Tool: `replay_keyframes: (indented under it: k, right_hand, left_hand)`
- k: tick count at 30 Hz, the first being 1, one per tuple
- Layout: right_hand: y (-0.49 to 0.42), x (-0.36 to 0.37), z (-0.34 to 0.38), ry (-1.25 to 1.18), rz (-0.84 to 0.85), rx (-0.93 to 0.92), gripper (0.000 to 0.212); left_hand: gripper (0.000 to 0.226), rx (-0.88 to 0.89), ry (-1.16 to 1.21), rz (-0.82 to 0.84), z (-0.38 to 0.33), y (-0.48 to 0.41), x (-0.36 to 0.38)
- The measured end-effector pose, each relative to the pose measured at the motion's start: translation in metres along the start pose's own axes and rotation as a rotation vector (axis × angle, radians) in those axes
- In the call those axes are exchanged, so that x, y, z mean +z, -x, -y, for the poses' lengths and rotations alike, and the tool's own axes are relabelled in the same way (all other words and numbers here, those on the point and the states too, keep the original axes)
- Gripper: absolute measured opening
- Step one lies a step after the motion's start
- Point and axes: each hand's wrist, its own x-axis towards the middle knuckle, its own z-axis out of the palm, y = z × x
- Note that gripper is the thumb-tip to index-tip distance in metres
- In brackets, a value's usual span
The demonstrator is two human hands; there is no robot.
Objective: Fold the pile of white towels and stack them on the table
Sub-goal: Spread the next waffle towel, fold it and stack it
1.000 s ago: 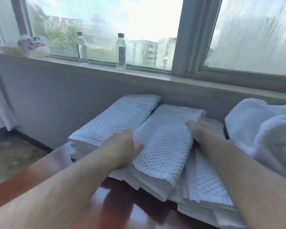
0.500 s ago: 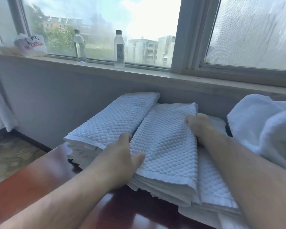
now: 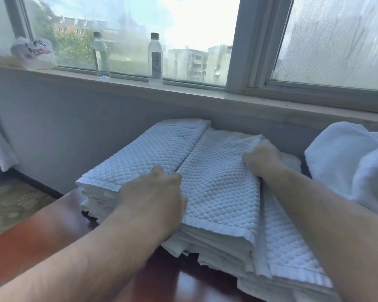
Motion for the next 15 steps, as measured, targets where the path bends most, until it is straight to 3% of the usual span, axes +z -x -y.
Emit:
replay_keyframes:
  k: [2,3,6,9,15]
  right_hand:
    - [0.006,0.0,0.003,0.063,-0.233,-0.079,0.047]
    - [0.01,0.002,0.003,0.16,-0.26,-0.122,0.048]
    - [0.017,0.007,0.006,0.302,-0.018,-0.144,0.057]
    - [0.018,0.017,-0.006,0.286,0.224,-0.121,0.066]
    - [0.033,0.014,-0.022,0.258,0.244,-0.145,0.068]
  left_hand:
    - [0.04,0.072,-0.069,-0.143,-0.005,-0.008,0.002]
    - [0.044,0.121,-0.015,-0.125,-0.007,-0.014,0.005]
    - [0.069,0.2,0.134,0.143,-0.011,-0.023,0.02]
    - [0.084,0.228,0.08,0.181,-0.009,-0.022,0.045]
    - [0.083,0.184,0.081,0.151,-0.012,-0.016,0.049]
